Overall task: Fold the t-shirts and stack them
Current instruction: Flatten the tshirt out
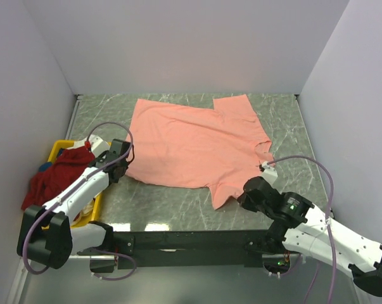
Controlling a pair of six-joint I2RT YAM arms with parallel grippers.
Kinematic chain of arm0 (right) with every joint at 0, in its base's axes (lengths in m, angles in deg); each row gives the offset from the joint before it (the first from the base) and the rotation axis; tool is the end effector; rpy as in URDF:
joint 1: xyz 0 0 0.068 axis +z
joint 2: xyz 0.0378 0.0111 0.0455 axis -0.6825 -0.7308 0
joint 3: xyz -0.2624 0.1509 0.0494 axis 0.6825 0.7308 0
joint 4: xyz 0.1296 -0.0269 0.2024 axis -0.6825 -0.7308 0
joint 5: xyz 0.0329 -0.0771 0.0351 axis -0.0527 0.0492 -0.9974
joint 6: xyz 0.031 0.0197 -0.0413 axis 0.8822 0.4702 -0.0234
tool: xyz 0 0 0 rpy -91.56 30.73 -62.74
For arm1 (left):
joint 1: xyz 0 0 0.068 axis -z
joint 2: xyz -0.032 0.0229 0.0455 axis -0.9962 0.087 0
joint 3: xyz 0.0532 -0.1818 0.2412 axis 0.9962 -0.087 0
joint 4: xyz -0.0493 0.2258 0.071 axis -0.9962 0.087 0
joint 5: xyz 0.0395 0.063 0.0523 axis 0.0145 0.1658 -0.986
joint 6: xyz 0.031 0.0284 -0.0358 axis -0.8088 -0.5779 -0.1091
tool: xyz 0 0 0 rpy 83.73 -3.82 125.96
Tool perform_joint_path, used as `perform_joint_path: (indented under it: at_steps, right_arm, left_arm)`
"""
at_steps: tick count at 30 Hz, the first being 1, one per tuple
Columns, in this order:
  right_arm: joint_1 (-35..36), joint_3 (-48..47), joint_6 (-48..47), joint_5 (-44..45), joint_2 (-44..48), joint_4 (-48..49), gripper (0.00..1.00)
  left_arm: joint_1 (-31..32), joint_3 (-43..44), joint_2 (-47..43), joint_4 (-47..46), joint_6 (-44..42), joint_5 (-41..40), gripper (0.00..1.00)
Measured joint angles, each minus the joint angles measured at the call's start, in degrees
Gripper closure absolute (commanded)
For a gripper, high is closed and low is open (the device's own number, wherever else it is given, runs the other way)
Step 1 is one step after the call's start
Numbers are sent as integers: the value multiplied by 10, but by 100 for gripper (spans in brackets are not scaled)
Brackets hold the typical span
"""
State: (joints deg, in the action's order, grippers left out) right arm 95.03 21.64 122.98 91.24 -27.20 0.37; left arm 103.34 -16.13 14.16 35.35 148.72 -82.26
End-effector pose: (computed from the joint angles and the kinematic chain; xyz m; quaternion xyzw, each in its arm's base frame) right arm 0.0555 0.0500 0.2535 0.1196 0.9266 0.1683 0.3144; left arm 0.1898 -0.0413 0.2531 -0.4193 0.8193 0.0278 0.3901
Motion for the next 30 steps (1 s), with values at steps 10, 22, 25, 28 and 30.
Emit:
perform_joint_path:
  at_steps: [10,22,25,28,30]
  right_arm:
    - [0,3,78,9,59,-59,17]
    - [-256,-14,-8,-20,-57,-1,15]
    - [-304,-8,-35,-43,-66,15,15]
    - [-323,7,-40,-65,-59,19,18]
    - [-328,23,-37,-92,-48,21,24]
  left_arm:
    - [-40,27,-14,13,-12,38,99]
    - [-46,73,-15,26,-28,52,99]
    - [-47,73,-17,28,-30,55,99]
    - [-47,73,-23,27,-30,61,99]
    - [-47,70,-27,23,-30,65,99]
